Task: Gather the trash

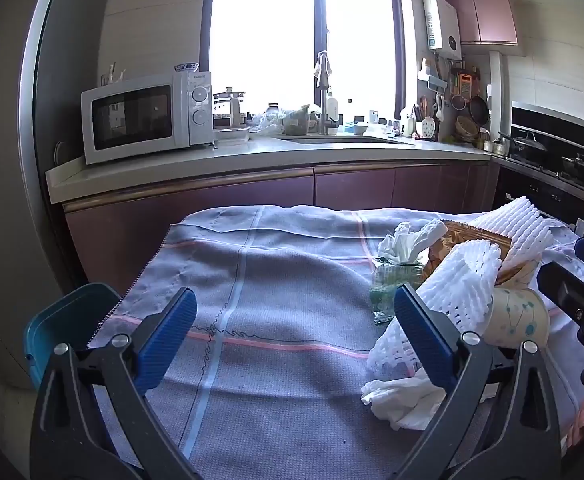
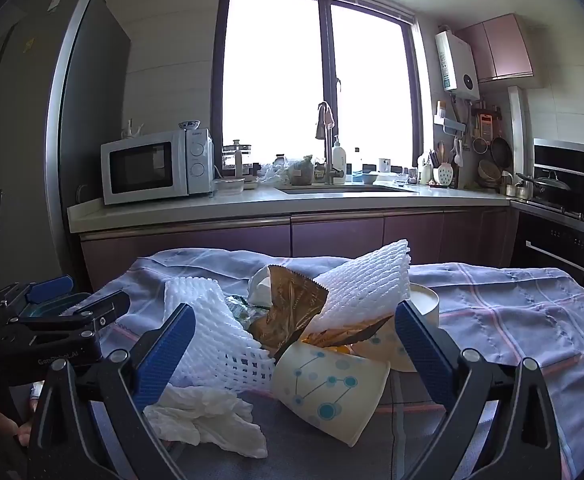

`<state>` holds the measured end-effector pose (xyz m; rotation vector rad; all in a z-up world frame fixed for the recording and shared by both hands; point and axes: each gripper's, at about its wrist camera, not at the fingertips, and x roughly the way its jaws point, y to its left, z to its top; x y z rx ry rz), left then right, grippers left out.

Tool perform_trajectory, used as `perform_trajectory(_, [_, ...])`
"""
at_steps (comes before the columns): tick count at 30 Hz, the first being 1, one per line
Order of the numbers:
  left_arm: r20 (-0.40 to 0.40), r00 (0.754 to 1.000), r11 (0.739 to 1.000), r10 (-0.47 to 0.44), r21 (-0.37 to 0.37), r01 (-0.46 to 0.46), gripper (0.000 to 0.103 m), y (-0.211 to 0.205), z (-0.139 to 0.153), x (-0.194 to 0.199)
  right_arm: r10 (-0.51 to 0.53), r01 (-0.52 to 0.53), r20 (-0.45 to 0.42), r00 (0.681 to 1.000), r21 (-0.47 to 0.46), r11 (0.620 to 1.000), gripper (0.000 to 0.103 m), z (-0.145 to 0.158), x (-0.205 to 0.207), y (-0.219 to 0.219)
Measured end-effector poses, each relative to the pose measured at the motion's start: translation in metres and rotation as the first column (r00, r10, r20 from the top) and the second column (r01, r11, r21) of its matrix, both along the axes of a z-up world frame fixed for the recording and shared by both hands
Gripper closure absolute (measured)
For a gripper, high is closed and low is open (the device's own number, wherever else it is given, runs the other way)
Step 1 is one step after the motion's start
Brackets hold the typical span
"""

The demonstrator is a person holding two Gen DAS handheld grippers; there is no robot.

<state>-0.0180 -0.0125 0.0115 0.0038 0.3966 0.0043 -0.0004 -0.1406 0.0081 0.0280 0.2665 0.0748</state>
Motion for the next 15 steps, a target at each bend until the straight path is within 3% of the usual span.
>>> perform_trajectory(15, [0.025, 1.0, 1.0, 0.013, 0.001, -0.013, 0.006, 0.002, 0.003, -0.011, -0.002, 0.003, -0.004, 1.0, 0.012, 1.0, 0.007, -0.001, -0.002, -0.002])
